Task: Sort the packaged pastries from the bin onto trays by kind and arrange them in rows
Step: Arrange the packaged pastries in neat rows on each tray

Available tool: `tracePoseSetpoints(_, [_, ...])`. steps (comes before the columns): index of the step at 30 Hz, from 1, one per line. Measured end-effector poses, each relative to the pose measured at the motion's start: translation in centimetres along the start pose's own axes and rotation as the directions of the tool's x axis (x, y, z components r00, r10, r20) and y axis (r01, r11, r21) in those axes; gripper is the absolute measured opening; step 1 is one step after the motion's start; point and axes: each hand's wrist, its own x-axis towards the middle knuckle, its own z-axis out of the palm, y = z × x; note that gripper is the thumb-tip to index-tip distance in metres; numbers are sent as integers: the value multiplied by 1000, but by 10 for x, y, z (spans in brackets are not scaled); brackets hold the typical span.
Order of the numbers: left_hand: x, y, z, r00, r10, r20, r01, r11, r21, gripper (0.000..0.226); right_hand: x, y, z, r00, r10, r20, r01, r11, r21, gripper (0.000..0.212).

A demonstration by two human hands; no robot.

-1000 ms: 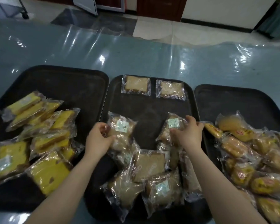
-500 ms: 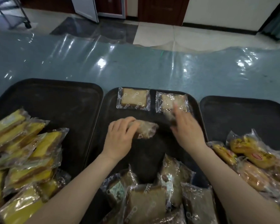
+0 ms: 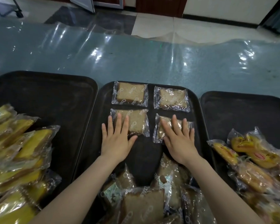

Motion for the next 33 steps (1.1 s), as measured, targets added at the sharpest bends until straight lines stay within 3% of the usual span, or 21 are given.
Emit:
tracePoseSetpoints(6, [22, 5, -3, 996, -10, -93, 12, 1000, 23, 72, 27, 7, -1, 997, 2, -78, -6, 998, -59, 57])
tracePoseSetpoints(8, [17, 5, -5, 973, 95, -212, -92, 995, 24, 69, 34, 8, -2, 995, 21, -93, -27, 998, -65, 59])
tracePoseSetpoints(10, [8, 5, -4, 903, 292, -314, -300, 954, 25, 62, 37, 8, -3, 995, 27, -101, -36, 996, -87, 60])
tracePoseSetpoints(12, [3, 1, -2, 868, 402, -290, -419, 908, 4, 56, 36, 7, -4, 995, 27, -97, -37, 994, -104, 61])
tracePoseSetpoints(15, [6, -5, 1, 935, 337, -110, -349, 931, -106, 55, 28, 1, -10, 994, 15, -105, -30, 988, -150, 66])
tracePoseSetpoints(18, [5, -5, -3, 937, 331, -110, -345, 927, -146, 59, 14, -10, -15, 991, -1, -132, -23, 983, -182, 72])
tracePoseSetpoints(21, [-15, -9, -12, 942, 296, -158, -333, 882, -333, 56, -8, -12, -21, 999, -3, -54, 4, 1000, 22, 70])
tracePoseSetpoints(23, [-37, -22, -15, 968, 213, -136, -252, 805, -537, 39, -30, -7, -24, 1000, 11, 11, -13, 985, 171, 68])
tracePoseSetpoints(25, [-63, -37, -19, 982, 185, -34, -161, 739, -654, 24, -58, -4, -22, 993, 39, 112, -64, 971, 231, 75])
tracePoseSetpoints(27, [-89, -49, -21, 965, 248, 85, -144, 774, -617, 21, -85, -5, -17, 982, 58, 178, -102, 962, 251, 76])
tracePoseSetpoints(29, [-108, -55, -23, 943, 284, 172, -138, 806, -576, 29, -104, -8, -13, 989, 81, 121, -115, 944, 309, 59])
tracePoseSetpoints(31, [-116, -52, -26, 949, 246, 196, -67, 767, -638, 31, -115, -11, -18, 990, 140, 25, -139, 908, 395, 34])
tracePoseSetpoints(33, [-117, -47, -32, 969, 169, 182, 11, 704, -710, 31, -119, -15, -28, 977, 211, -40, -170, 874, 456, 35])
